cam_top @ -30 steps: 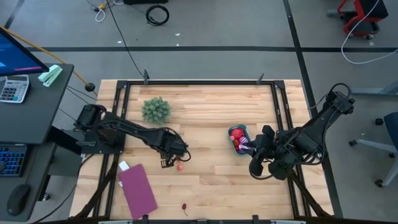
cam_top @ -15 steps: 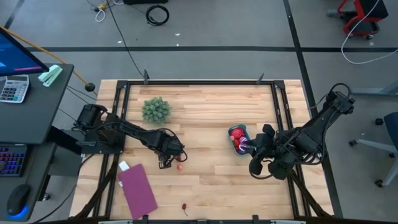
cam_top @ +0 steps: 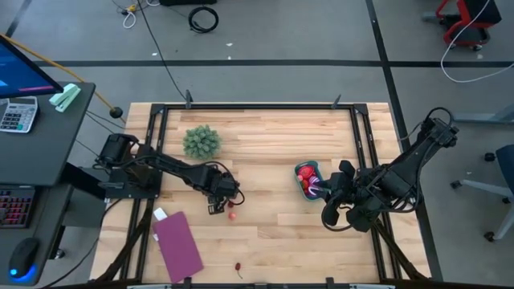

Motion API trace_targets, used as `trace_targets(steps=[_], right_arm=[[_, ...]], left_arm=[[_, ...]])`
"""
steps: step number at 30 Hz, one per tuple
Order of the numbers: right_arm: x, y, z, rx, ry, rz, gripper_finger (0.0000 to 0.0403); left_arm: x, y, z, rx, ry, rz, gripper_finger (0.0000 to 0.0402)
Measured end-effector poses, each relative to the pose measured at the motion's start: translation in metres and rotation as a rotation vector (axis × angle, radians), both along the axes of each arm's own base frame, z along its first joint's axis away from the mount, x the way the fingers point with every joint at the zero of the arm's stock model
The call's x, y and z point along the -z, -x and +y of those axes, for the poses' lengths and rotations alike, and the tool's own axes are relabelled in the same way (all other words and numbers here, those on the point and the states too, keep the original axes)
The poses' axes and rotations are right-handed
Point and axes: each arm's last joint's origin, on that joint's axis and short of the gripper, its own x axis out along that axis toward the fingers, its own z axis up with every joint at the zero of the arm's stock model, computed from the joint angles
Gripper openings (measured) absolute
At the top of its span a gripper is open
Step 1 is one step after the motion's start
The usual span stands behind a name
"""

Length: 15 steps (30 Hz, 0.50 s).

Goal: Pick and placing Produce into tupperware
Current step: Put the cherry in the basket

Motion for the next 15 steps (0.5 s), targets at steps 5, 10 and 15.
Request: trace_targets(steps=[5,10,15], right_arm=[[0.0,0.0,0.0,0.0,0.0,0.0,0.01],[0.0,0.0,0.0,0.0,0.001,0.0,0.01],[0.0,0.0,0.0,-0.001,0.001,0.001,0.01]], left_arm=[[0.011,0.002,0.005,0.007,0.006,-0.04,0.014],[0.016,0.007,0.006,-0.019,0.007,-0.039,0.013],[0.017,0.007,0.006,-0.011,0.008,-0.036,0.0114]])
